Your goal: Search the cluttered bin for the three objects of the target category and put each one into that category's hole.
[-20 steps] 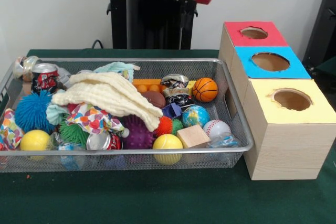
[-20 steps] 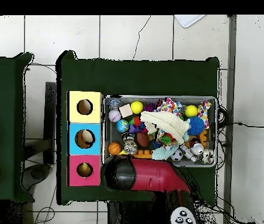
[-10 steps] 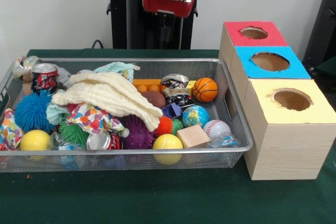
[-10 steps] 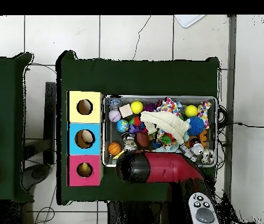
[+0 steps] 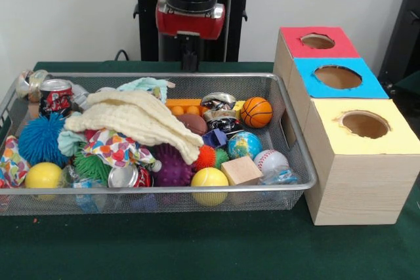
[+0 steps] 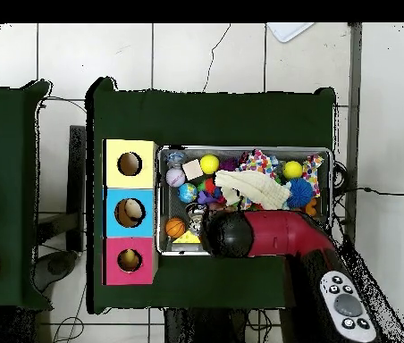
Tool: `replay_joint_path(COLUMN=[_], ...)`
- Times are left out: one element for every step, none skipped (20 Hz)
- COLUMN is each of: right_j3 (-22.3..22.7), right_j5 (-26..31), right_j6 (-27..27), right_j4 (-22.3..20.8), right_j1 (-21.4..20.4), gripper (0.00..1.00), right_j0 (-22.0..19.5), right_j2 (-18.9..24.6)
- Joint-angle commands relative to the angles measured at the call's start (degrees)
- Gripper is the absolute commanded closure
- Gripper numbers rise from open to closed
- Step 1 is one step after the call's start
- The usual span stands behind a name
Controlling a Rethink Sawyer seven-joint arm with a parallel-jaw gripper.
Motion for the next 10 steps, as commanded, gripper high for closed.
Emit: replay_joint_path(right_j3=[-9.88, -10.59, -11.01, -10.92, -11.19, -11.20, -11.11, -11.01, -11.30, -11.34], right_j5=[10.02, 11.29, 11.96, 12.35, 12.82, 13.27, 12.73, 12.18, 12.17, 11.78], right_j6=[-23.02, -23.38, -23.56, -23.62, -23.84, -23.96, -24.81, -25.67, -26.16, -26.40], right_j4=[-5.55, -5.60, -5.78, -5.97, -6.29, -6.97, -7.27, -7.57, -7.76, -8.03], right_j1=[4.96, 5.00, 5.14, 5.13, 5.21, 5.24, 5.27, 5.30, 5.51, 5.58], gripper=[1.00, 1.00, 1.00, 1.00, 1.00, 0.00, 0.00, 0.00, 0.00, 0.00], right_j0=[-5.69, -6.11, -6.54, -7.13, -7.55, -8.31, -8.75, -9.18, -9.51, -10.00], right_j2=[10.55, 11.21, 11.72, 12.11, 12.43, 13.31, 13.77, 14.24, 14.68, 15.16])
